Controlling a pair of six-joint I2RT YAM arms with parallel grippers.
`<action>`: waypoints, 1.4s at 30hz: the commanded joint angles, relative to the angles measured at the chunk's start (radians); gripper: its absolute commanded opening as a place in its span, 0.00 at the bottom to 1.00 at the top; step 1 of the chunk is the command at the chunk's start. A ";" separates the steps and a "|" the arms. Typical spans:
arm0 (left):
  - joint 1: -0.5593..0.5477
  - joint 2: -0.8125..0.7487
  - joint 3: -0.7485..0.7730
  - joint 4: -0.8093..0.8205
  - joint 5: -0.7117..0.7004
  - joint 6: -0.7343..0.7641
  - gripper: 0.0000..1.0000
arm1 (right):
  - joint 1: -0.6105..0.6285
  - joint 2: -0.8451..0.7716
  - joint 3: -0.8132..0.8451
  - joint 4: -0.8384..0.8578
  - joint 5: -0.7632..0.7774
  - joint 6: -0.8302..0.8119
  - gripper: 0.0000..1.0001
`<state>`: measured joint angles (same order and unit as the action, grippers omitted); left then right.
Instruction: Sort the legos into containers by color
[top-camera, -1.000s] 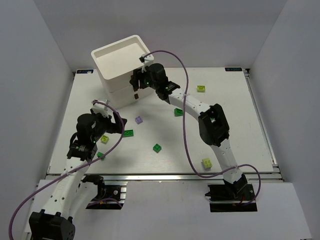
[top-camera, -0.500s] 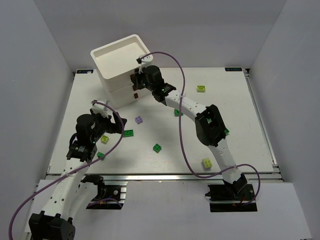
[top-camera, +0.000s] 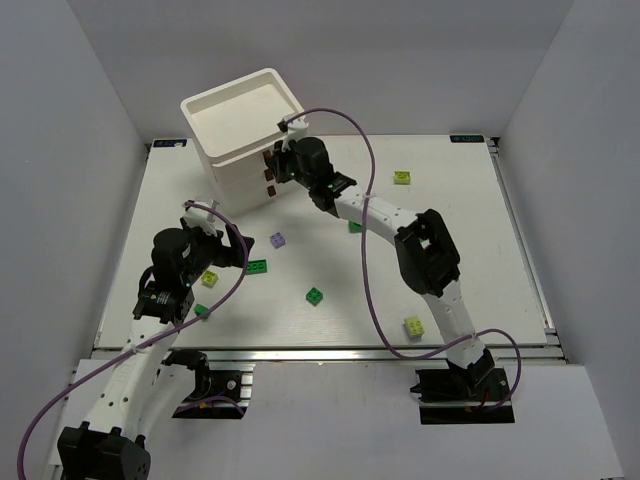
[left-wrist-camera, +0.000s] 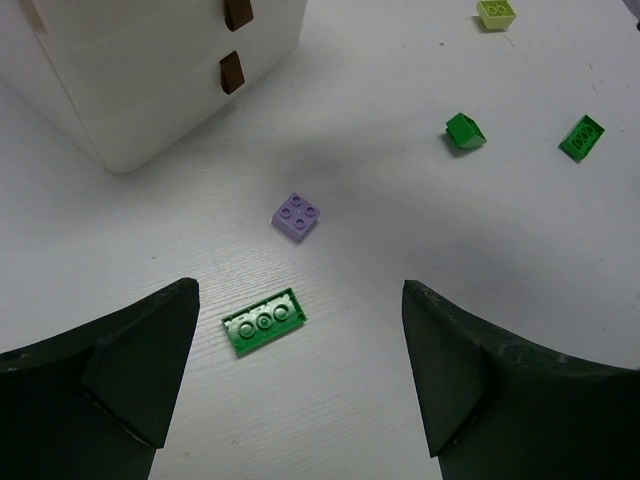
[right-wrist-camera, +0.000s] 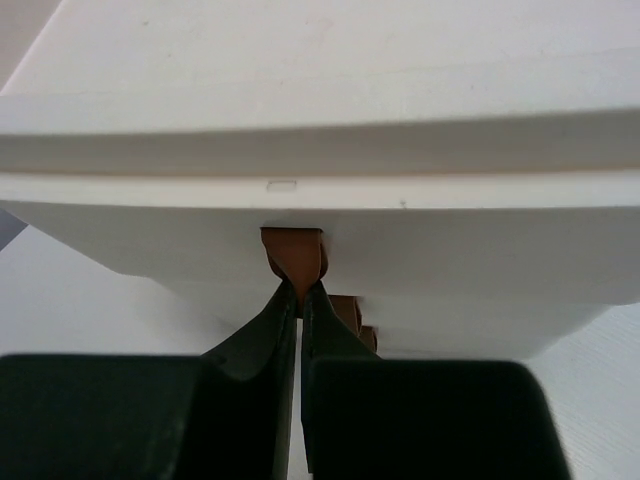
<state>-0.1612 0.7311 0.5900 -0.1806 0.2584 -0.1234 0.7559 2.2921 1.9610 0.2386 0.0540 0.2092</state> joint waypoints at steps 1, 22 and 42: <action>0.002 -0.007 0.033 0.003 0.022 0.005 0.92 | 0.000 -0.103 -0.098 0.028 -0.005 -0.005 0.00; 0.002 0.071 0.077 -0.037 0.068 -0.149 0.74 | -0.003 -0.424 -0.559 0.093 -0.175 -0.045 0.51; 0.011 0.148 0.111 -0.545 -0.484 -0.703 0.90 | -0.026 -0.808 -0.810 -0.361 -0.732 -0.381 0.82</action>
<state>-0.1577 0.8265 0.6983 -0.6323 -0.0814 -0.7109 0.7341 1.5734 1.1965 -0.0273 -0.6086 -0.1184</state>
